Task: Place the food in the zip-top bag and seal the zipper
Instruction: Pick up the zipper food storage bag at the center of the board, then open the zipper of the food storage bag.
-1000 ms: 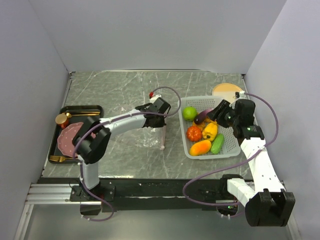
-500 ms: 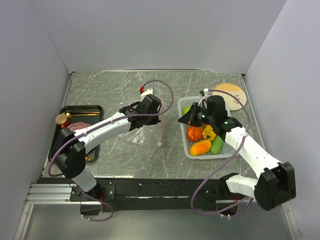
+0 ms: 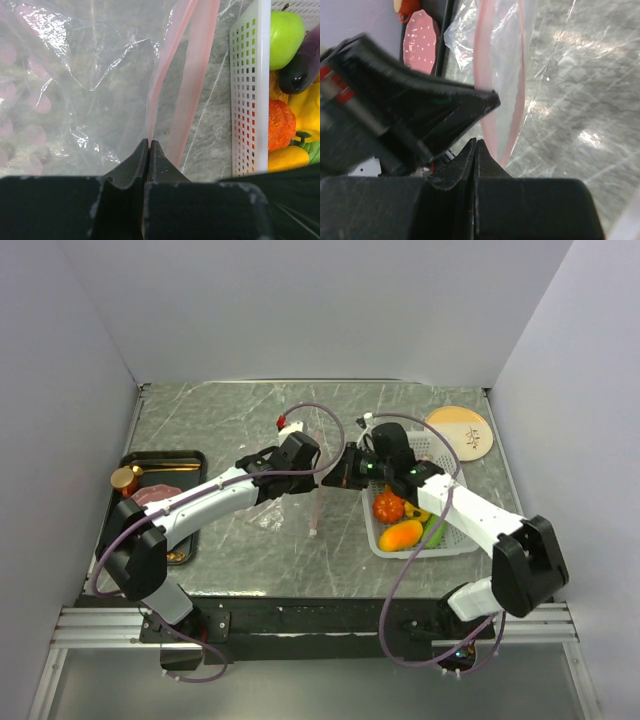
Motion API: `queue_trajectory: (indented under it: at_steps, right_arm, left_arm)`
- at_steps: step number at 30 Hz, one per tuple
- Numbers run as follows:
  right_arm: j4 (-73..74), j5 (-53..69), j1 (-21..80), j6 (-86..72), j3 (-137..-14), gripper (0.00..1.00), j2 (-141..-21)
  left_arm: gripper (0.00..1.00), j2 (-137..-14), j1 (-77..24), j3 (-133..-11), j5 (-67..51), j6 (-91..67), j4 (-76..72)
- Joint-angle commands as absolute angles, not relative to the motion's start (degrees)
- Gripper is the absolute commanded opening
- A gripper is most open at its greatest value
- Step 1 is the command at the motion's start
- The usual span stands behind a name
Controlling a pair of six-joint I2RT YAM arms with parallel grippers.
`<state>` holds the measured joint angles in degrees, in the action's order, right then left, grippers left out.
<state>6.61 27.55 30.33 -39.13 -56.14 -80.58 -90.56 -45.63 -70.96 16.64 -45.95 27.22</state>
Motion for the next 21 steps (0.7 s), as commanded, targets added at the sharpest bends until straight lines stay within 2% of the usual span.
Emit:
queue_trajectory:
  at_steps: [1, 15, 21]
  right_arm:
    - [3.2, 27.1, 32.4, -40.6, -60.2, 0.0, -85.4]
    - [6.6, 20.8, 33.8, -38.8, -66.1, 0.0, -97.5]
    - [8.9, 18.2, 33.8, -37.5, -68.6, 0.0, -102.0]
  left_arm:
    - [0.01, -87.6, -46.0, -72.0, 16.2, -45.1, 27.2]
    - [0.01, -83.7, -46.0, -71.4, 13.6, -45.2, 28.2]
    - [0.01, -80.2, -46.0, -70.8, 17.6, -45.9, 33.7]
